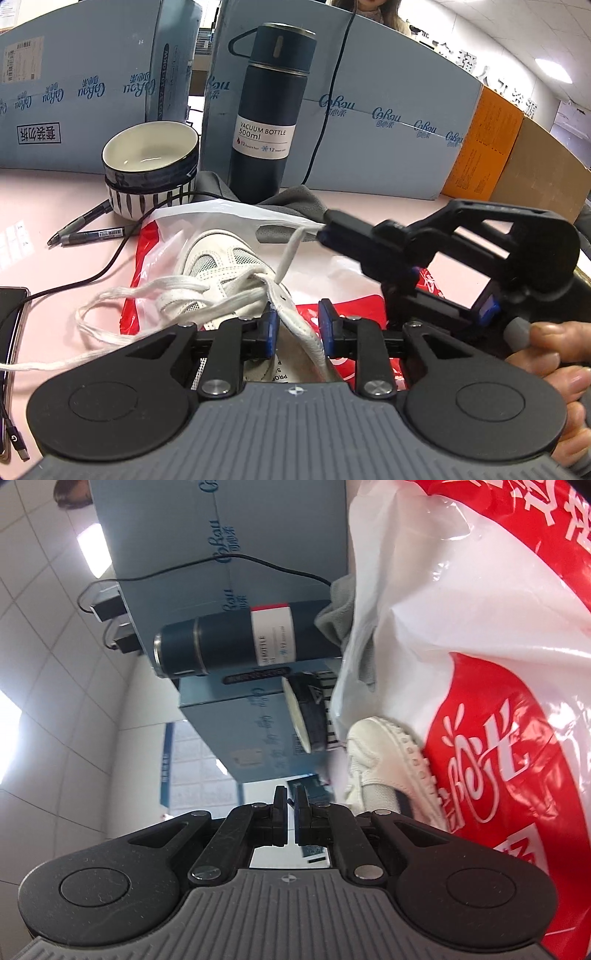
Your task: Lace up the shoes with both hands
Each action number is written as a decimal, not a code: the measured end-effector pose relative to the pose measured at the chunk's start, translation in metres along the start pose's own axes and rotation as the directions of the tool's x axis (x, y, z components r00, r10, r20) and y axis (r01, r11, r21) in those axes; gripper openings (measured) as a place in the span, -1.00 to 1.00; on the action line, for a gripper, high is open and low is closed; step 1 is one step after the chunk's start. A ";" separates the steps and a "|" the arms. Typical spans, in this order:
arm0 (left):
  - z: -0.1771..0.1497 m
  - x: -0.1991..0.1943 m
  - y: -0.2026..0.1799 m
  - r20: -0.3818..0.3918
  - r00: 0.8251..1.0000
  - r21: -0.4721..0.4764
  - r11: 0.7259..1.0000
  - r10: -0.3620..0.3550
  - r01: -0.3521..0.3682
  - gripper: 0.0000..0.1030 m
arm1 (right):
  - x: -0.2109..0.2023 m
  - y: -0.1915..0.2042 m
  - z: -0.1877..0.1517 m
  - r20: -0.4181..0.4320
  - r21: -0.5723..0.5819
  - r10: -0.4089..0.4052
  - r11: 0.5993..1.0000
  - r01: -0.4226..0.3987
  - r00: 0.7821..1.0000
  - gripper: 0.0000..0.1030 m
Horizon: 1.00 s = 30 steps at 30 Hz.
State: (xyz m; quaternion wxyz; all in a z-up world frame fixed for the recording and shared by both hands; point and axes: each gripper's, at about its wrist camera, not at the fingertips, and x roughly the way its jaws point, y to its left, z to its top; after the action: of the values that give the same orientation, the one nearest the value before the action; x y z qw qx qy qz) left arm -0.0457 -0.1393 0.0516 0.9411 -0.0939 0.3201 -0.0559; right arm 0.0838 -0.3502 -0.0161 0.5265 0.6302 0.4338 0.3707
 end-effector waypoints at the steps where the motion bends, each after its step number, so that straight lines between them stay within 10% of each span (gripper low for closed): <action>1: -0.001 -0.001 0.000 0.006 1.000 -0.001 1.000 0.001 -0.001 -0.57 | -0.001 0.000 0.000 0.002 0.008 0.018 1.000 -0.018 1.000 -0.93; 30: -0.005 -0.004 -0.001 0.033 0.999 0.036 0.999 0.005 -0.006 -0.60 | -0.042 0.043 -0.003 0.145 0.046 0.251 0.964 -0.260 0.957 -0.92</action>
State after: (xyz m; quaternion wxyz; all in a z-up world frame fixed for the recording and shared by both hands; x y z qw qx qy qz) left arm -0.0515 -0.1405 0.0503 0.9478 -0.0771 0.3039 -0.0574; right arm 0.0736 -0.3914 0.0262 0.4822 0.7219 0.3230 0.3769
